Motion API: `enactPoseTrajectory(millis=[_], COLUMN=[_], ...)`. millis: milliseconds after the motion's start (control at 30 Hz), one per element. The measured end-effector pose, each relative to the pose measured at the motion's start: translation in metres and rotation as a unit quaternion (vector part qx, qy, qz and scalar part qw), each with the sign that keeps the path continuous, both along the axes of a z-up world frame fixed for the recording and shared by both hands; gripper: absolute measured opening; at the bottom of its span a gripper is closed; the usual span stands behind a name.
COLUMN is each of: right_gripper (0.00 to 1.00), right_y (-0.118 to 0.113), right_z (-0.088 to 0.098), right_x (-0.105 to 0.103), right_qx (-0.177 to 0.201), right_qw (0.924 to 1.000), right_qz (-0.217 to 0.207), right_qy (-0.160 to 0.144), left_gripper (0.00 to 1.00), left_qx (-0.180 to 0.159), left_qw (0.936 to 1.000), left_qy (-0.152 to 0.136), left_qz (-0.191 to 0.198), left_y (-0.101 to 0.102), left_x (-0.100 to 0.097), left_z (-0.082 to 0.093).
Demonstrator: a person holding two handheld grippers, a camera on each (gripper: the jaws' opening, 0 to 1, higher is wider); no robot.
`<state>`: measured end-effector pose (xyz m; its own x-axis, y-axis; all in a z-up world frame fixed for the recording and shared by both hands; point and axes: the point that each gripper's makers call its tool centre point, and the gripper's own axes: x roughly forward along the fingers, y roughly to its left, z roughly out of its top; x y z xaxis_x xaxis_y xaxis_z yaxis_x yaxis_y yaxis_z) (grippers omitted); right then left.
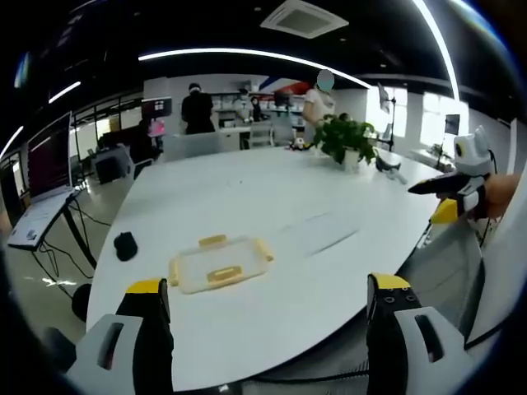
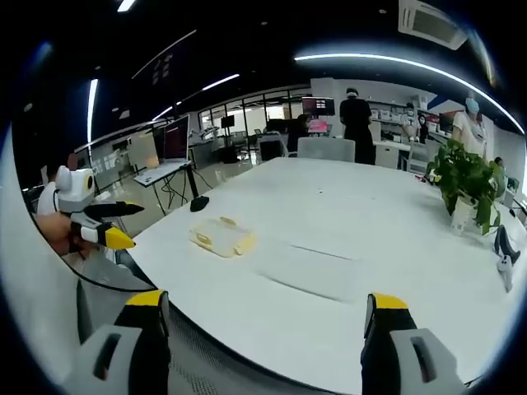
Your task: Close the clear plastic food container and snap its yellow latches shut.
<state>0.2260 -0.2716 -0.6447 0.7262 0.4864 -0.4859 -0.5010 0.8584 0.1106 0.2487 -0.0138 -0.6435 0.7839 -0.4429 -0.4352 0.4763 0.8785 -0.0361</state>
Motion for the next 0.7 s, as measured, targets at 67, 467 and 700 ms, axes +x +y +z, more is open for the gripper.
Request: enactPoseTrajectory(millis=[67,467,700], right_gripper=[0.99,0.99,0.95], right_y=[0.002,0.021,0.040], right_z=[0.001,0.005,0.010], right_x=[0.002,0.013,0.025], right_qx=[-0.002,-0.006,-0.021], right_qw=[1.0000,0.9993,0.9967], right_qz=[0.004,0.036,0.076], right_qy=[-0.002,-0.007,-0.017], left_gripper=[0.98,0.97,0.97], left_qx=[0.002,0.013,0.030], left_qw=[1.0000,0.9998,0.9981], left_qy=[0.000,0.005,-0.002], left_qz=[-0.002,-0.014,-0.054], left_y=[0.001,0.013,0.014], left_x=[0.001,0.009,0.014], left_z=[0.000,-0.001,0.002])
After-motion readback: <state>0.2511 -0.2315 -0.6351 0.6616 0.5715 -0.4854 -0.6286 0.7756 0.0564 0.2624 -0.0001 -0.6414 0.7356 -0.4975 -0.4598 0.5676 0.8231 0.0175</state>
